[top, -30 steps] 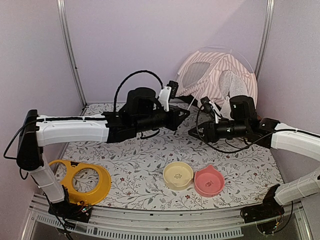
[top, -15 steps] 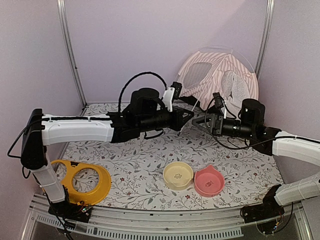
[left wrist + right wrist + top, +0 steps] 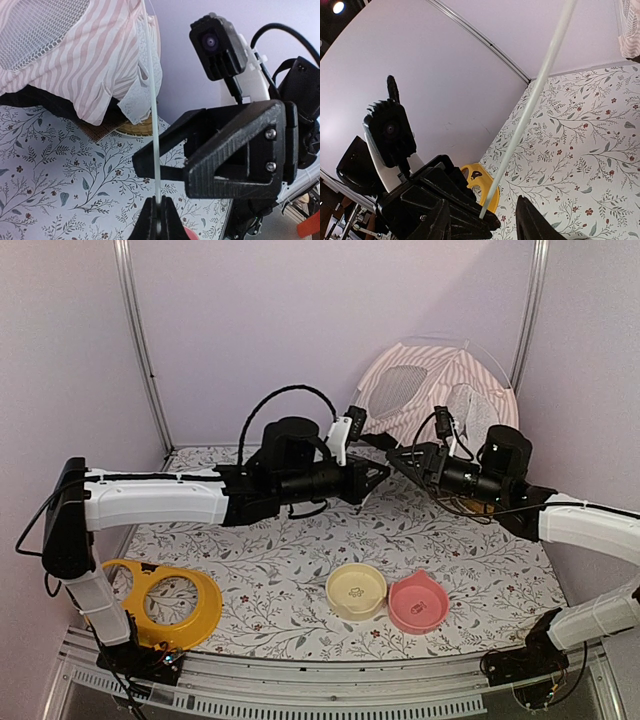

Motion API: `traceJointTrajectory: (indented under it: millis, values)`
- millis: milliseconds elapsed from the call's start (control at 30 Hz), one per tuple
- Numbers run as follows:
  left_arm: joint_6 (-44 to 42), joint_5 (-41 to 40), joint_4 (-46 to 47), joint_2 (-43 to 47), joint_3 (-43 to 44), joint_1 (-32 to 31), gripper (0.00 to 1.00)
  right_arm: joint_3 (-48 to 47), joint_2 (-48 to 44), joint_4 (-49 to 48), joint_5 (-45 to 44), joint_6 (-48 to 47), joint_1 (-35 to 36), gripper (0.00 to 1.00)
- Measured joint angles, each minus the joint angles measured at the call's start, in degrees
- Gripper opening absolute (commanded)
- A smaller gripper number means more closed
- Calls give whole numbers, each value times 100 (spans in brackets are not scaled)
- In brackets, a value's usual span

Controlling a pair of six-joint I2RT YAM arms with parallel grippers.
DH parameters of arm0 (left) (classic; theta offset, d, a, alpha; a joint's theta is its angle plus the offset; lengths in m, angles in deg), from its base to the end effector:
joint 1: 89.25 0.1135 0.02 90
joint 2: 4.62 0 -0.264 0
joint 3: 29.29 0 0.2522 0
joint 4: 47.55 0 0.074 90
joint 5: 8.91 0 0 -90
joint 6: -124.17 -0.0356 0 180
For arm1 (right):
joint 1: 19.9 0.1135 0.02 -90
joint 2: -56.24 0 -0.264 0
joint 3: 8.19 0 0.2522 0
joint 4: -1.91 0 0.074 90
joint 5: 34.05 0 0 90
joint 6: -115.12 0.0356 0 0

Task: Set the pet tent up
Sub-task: Pass from the left arm to the right, then pass from the right arm to the left

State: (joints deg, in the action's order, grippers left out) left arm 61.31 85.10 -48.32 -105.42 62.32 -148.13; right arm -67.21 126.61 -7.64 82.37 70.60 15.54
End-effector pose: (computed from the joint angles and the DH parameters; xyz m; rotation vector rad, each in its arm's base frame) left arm 0.2182 -0.3662 0.3136 0.5706 1.8037 -1.1315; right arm 0.2225 0.1778 0.3092 -0.2450 1.7896 1.4221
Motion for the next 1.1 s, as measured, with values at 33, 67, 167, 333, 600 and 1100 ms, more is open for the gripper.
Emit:
traceJointTrajectory:
  millis: [33,67,167,333,600,1100]
  values:
    - [-11,13,-2,0,0,0,0,-33,37,-9,-24,7,0,41]
    - [-15,24,0,0,0,0,0,-59,70,-13,-39,9,0,38]
    - [-50,52,-2,0,0,-11,0,-208,236,-33,-37,26,-15,16]
    - [-103,72,-33,-2,0,-11,15,-369,365,22,-9,118,-63,0]
    - [-212,197,-46,258,-382,-24,38,-459,365,444,11,116,-282,0]
    - [-369,391,-621,479,-911,-94,0,-612,400,693,33,39,-326,0]
